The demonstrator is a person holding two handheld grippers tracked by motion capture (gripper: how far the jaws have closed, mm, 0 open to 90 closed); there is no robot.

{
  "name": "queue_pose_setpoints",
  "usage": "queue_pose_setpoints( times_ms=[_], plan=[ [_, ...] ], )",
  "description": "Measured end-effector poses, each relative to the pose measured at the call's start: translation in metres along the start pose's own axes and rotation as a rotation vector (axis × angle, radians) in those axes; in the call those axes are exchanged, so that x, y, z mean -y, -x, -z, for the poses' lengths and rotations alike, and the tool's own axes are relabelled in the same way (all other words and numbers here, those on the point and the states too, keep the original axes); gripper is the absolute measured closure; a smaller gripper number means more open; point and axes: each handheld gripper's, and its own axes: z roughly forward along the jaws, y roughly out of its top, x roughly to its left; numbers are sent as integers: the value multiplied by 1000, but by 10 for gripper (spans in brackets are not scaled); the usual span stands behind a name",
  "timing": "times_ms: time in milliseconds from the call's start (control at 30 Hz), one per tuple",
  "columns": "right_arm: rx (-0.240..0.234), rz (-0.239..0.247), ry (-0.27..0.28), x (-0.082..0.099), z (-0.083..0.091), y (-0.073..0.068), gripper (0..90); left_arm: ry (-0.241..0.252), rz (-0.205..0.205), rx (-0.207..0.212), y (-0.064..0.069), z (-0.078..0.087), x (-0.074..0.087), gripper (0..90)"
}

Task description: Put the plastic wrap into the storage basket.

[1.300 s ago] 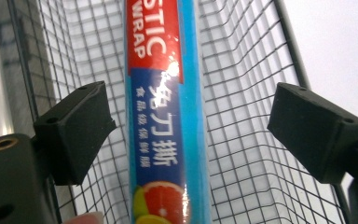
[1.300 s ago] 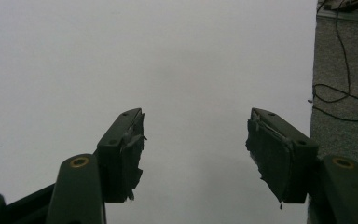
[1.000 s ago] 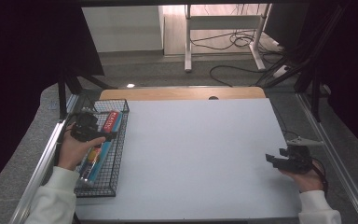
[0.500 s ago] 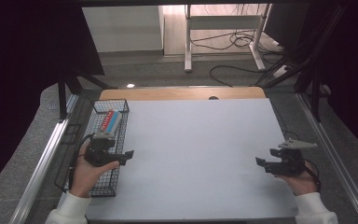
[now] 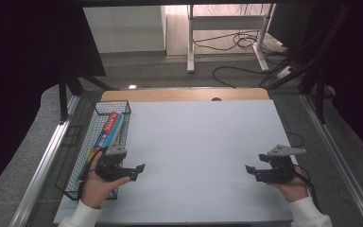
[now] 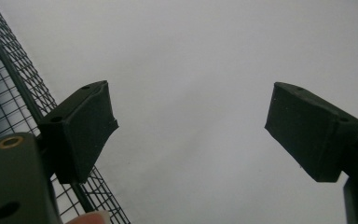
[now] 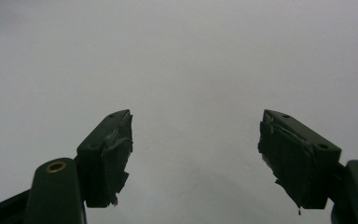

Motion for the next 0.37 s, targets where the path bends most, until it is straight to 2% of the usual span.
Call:
queue_pose_setpoints(
  times_ms=[200,367],
  plan=[
    [9,32,0,2,0,-4,262,-8,5,-1,-3,-3,0,153],
    [-16,35,17,0,-3,-4,260,-9,13,-7,-5,-4,0,153]
  ],
)
